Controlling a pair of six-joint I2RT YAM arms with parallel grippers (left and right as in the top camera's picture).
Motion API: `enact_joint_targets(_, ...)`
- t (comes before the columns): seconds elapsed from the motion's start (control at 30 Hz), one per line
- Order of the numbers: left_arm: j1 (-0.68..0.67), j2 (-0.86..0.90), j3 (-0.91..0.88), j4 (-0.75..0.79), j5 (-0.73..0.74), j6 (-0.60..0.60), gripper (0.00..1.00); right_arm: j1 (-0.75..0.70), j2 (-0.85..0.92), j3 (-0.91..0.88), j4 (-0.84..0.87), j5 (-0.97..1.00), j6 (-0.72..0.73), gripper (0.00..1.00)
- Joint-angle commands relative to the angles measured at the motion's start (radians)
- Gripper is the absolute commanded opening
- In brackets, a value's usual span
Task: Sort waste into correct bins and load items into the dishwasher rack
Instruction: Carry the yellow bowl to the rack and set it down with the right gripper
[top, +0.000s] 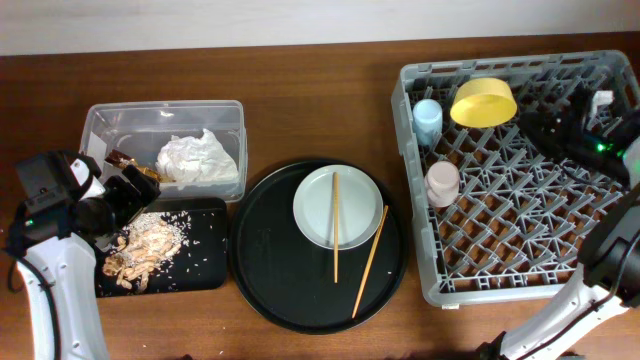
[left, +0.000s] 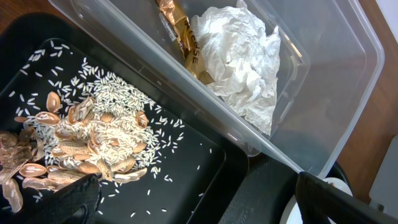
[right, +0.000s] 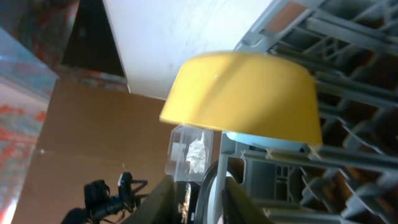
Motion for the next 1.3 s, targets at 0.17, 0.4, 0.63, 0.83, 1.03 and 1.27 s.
enact_joint_targets(0.17,0.006,-0.010,0.001,0.001,0.000,-0.010,0.99,-0.022,-0.048,0.027,-0.035,0.127,0.013,0.34)
enact_joint_targets(0.4,0.006,-0.010,0.001,0.001,0.000,-0.010,0.99,0.200,-0.292,0.130,-0.134,0.648,0.056,0.40)
enact_joint_targets(0.63,0.006,-0.010,0.001,0.001,0.000,-0.010,0.99,0.619,-0.478,0.129,-0.348,1.040,0.171,0.42)
enact_joint_targets(0.83,0.006,-0.010,0.001,0.001,0.000,-0.010,0.99,0.954,-0.477,0.077,-0.461,1.217,0.511,0.40)
enact_joint_targets(1.03,0.006,-0.010,0.001,0.001,0.000,-0.010,0.99,1.191,-0.477,-0.089,-0.399,1.410,0.861,0.36)
enact_joint_targets(1.27,0.006,-0.010,0.001,0.001,0.000,-0.010,0.99,1.294,-0.477,-0.402,-0.076,1.420,1.122,0.16)
